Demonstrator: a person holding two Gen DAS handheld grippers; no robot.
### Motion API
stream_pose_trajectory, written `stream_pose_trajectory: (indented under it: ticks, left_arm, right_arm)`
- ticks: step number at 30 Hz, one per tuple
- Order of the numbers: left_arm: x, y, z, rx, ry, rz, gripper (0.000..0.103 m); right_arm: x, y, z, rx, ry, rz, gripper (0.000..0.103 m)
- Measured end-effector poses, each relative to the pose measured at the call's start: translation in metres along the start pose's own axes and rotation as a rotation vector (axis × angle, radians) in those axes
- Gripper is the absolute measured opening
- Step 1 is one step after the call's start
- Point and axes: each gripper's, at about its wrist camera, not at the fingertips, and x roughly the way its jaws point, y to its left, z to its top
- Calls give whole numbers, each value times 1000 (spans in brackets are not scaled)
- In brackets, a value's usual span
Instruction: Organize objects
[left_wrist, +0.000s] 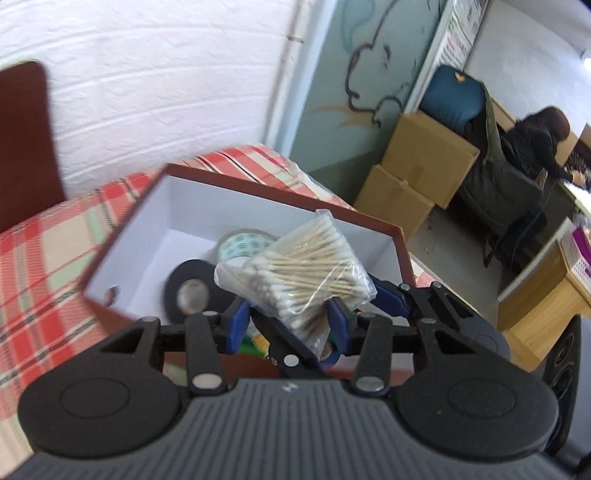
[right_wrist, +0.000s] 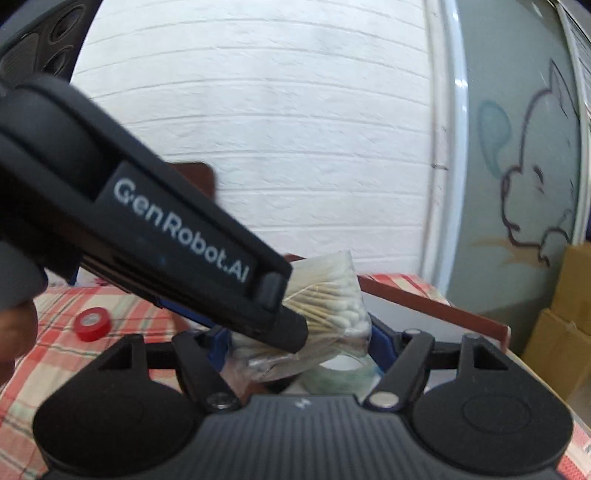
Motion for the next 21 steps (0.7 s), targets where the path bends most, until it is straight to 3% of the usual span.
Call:
stream_pose_trajectory:
  ticks: [4, 5, 6, 8, 21]
  left_arm:
    - [31, -2, 1, 3, 42, 7, 49]
    - [36, -2, 1, 5, 40, 24, 49]
    - [37, -2, 0, 10, 33, 43, 49]
    - [35, 0, -4, 18, 18, 81, 49]
    - [-45, 36, -26, -18, -105, 218, 50]
  right_arm:
    - [21, -19, -8, 31, 59, -53, 76]
    - [21, -25, -11, 32, 72, -67, 79]
    - [25, -28, -14, 35, 80, -69, 90]
    - [26, -31, -18, 48, 84, -66, 92]
    - [12, -12, -9, 48, 67, -79, 96]
